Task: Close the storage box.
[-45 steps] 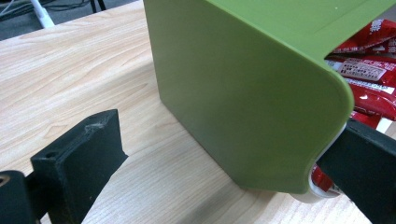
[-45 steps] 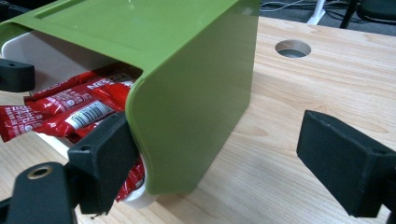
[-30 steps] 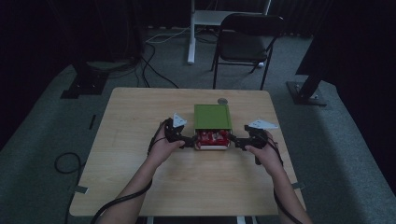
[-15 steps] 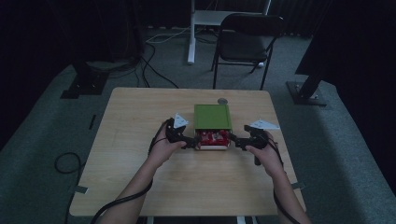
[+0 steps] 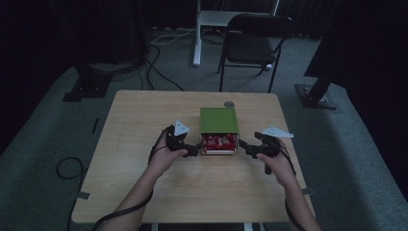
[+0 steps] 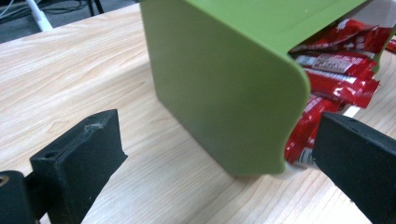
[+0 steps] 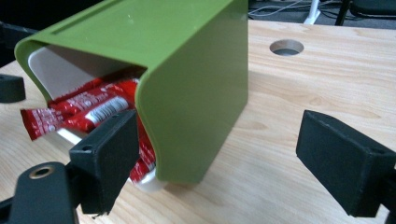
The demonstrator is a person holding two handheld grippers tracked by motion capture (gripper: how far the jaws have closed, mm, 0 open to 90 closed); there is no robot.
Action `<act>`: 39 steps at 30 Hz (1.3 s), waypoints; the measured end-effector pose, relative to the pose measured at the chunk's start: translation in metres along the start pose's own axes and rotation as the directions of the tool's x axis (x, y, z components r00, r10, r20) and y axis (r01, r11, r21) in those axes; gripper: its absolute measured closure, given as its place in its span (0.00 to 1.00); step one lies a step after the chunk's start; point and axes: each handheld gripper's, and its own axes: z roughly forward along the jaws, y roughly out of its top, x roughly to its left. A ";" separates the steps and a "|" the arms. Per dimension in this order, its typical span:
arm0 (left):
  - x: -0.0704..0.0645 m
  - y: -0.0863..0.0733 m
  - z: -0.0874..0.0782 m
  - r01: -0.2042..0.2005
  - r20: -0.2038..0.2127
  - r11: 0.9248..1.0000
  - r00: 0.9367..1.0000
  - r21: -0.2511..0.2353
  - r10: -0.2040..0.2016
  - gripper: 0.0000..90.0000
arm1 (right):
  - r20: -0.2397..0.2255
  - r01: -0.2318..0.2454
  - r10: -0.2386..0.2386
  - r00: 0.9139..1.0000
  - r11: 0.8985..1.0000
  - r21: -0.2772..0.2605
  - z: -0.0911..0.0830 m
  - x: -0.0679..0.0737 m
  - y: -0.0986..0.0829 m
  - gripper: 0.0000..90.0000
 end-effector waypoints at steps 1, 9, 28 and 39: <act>0.001 -0.001 -0.001 0.002 -0.002 1.000 1.000 -0.001 -0.002 0.03 | 0.002 0.001 -0.001 1.000 1.000 0.002 -0.001 0.000 -0.001 0.15; 0.006 -0.011 -0.008 0.013 -0.018 1.000 1.000 0.010 -0.013 0.03 | 0.014 -0.001 0.000 1.000 1.000 0.010 -0.010 -0.003 -0.013 0.15; 0.025 -0.040 -0.025 0.061 -0.083 0.998 0.995 0.029 -0.058 0.03 | 0.046 0.000 -0.002 0.999 0.999 0.052 -0.026 -0.006 -0.045 0.15; 0.040 -0.061 -0.040 0.096 -0.148 0.994 0.985 0.044 -0.089 0.03 | 0.063 0.007 -0.011 0.998 0.997 0.077 -0.037 -0.004 -0.060 0.15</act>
